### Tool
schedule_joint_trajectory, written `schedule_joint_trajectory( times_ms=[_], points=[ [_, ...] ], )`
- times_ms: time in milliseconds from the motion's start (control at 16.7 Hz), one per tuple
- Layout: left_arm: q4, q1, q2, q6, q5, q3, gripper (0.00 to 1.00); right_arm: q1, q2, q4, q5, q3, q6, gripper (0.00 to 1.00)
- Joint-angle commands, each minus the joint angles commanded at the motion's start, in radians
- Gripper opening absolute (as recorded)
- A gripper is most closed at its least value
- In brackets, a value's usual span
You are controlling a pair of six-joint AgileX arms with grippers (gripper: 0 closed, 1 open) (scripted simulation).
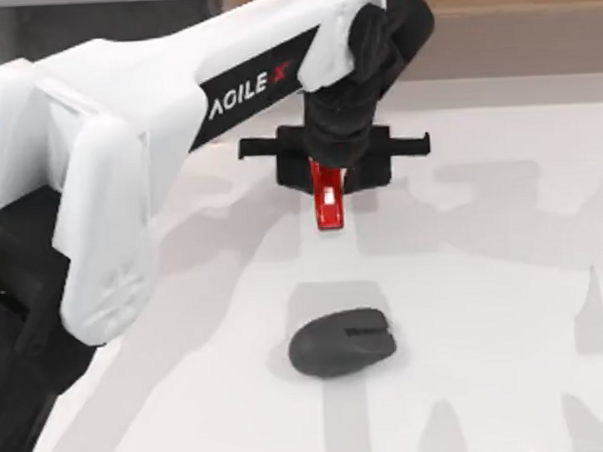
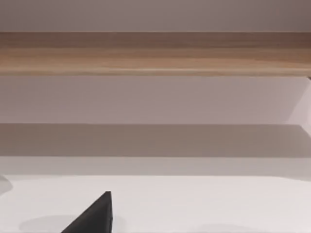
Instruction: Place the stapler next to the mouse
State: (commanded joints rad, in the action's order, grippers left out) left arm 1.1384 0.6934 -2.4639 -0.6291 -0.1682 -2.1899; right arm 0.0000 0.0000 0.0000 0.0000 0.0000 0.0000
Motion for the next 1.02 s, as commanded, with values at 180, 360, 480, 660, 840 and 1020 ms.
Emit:
schedule_joint_trajectory(
  times_ms=[180,360,480,660,840,1020],
  points=[
    [-0.023,0.012,-0.001,-0.006,0.005,0.012,0.0,0.0,0.0,0.0,0.0,0.0,0.0,1.0],
    [-0.051,0.02,-0.008,-0.007,-0.023,0.027,0.0,0.0,0.0,0.0,0.0,0.0,0.0,1.0],
    [-0.063,0.022,-0.022,-0.005,-0.042,0.044,0.0,0.0,0.0,0.0,0.0,0.0,0.0,1.0],
    [-0.064,0.022,-0.032,-0.004,-0.047,0.054,0.0,0.0,0.0,0.0,0.0,0.0,0.0,1.0],
    [-0.064,0.022,-0.032,-0.004,-0.047,0.054,0.0,0.0,0.0,0.0,0.0,0.0,0.0,1.0],
    [-0.064,0.022,-0.032,-0.004,-0.047,0.054,0.23,0.0,0.0,0.0,0.0,0.0,0.0,1.0]
  ],
)
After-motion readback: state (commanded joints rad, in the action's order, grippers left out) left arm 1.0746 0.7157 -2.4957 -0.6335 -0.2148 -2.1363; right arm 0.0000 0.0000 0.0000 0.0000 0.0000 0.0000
